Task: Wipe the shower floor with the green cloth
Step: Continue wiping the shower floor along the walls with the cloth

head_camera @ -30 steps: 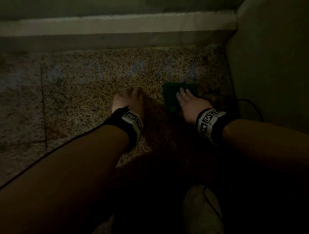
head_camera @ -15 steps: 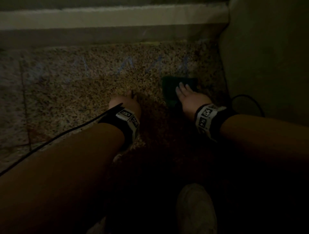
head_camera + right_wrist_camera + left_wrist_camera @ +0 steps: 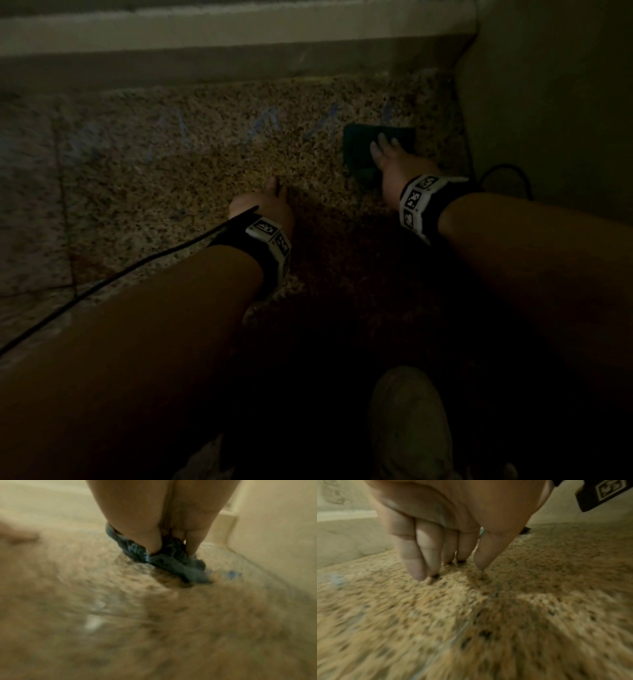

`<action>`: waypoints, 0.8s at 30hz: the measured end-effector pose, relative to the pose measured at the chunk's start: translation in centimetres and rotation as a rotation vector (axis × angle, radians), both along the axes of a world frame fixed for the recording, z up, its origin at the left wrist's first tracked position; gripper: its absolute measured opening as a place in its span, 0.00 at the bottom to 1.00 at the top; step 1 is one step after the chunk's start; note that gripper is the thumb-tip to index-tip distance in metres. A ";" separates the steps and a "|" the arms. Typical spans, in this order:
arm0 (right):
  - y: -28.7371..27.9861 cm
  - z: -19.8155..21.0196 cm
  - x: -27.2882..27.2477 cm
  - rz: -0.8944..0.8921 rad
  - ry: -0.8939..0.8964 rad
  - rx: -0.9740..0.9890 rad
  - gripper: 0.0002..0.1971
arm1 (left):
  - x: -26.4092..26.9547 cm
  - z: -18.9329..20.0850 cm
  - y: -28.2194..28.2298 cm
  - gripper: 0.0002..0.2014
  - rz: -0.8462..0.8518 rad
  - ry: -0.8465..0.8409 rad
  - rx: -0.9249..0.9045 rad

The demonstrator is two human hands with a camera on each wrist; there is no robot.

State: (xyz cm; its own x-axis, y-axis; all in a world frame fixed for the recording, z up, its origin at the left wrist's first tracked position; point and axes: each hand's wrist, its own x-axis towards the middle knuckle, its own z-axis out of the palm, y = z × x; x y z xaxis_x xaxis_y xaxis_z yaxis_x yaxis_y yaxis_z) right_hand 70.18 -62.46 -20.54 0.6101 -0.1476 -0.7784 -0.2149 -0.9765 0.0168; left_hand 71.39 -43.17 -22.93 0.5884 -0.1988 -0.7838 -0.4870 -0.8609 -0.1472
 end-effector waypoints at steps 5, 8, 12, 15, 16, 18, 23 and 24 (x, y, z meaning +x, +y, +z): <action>-1.1 -0.6 -2.8 0.093 -0.044 -0.063 0.32 | -0.5 0.8 1.0 0.32 -0.124 -0.046 -0.011; -2.5 -0.4 -5.3 0.098 0.036 -0.090 0.32 | -0.5 0.8 1.1 0.33 -0.119 -0.057 0.005; -2.0 -0.4 -5.7 0.071 0.068 -0.084 0.36 | -0.8 -0.1 1.0 0.34 -0.077 -0.050 0.010; -1.0 -0.5 -5.4 0.009 0.044 -0.104 0.37 | -0.9 -0.1 0.7 0.35 -0.044 -0.050 0.025; -1.0 -0.6 -5.2 -0.039 0.031 -0.092 0.35 | -0.8 -0.2 0.6 0.34 -0.049 -0.049 0.030; -1.4 -1.1 -3.8 -0.116 -0.003 -0.068 0.31 | -0.8 -0.2 0.6 0.33 -0.062 -0.046 0.038; -1.4 -0.2 0.4 -0.361 -0.047 -0.090 0.29 | -0.8 0.1 0.5 0.34 -0.071 -0.027 0.060; -1.3 0.0 0.6 -0.344 -0.031 -0.089 0.30 | -0.8 0.2 0.6 0.34 -0.075 -0.022 0.068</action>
State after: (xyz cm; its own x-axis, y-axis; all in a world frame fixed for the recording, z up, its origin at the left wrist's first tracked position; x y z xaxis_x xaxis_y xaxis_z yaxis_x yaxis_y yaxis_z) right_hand 70.80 -63.78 -20.55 0.5364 -0.4152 -0.7348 -0.5324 -0.8420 0.0871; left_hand 70.64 -42.53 -22.77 0.5910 -0.1900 -0.7840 -0.5456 -0.8100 -0.2150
